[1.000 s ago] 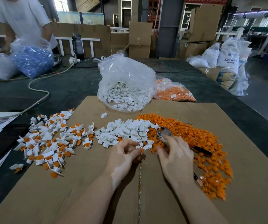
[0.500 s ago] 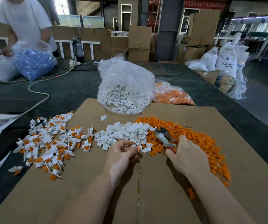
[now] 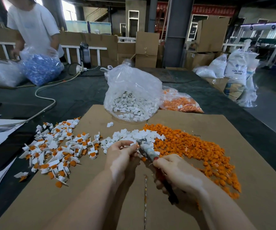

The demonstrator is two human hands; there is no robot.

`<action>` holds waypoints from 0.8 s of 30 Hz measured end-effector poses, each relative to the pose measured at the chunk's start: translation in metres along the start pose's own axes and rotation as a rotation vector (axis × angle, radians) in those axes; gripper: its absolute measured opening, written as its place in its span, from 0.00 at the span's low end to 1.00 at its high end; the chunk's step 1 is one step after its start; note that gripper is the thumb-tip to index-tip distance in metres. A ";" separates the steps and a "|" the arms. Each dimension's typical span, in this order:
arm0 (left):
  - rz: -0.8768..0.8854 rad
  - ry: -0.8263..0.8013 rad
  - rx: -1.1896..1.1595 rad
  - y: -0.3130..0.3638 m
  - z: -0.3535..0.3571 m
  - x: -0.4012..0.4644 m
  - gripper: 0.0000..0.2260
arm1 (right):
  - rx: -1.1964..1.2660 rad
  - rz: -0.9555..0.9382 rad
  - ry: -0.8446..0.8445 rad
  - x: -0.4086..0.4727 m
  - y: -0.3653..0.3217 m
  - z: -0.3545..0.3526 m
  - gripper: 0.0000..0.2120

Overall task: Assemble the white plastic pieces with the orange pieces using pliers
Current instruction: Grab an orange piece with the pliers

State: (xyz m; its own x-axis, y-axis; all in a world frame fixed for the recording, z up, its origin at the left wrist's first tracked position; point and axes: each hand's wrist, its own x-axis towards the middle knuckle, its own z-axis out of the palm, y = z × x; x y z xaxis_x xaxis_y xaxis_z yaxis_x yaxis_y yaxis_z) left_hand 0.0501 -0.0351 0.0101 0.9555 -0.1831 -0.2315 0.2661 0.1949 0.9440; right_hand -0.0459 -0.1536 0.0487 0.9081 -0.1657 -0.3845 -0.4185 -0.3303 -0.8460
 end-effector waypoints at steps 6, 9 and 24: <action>0.010 0.047 0.017 0.004 0.003 -0.003 0.07 | -0.021 0.021 -0.034 0.004 0.001 0.004 0.11; -0.018 0.042 -0.024 0.004 0.004 -0.004 0.07 | -0.048 -0.010 -0.036 0.004 0.000 0.007 0.06; -0.047 0.065 -0.085 -0.016 0.003 0.000 0.05 | -0.334 -0.135 0.244 0.010 0.021 0.013 0.10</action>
State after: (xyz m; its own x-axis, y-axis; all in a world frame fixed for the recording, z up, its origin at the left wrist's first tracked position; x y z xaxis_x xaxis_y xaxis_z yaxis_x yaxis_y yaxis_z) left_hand 0.0459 -0.0412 -0.0044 0.9472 -0.1318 -0.2922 0.3179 0.2688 0.9092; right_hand -0.0449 -0.1501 0.0225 0.9421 -0.3019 -0.1457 -0.3136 -0.6400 -0.7015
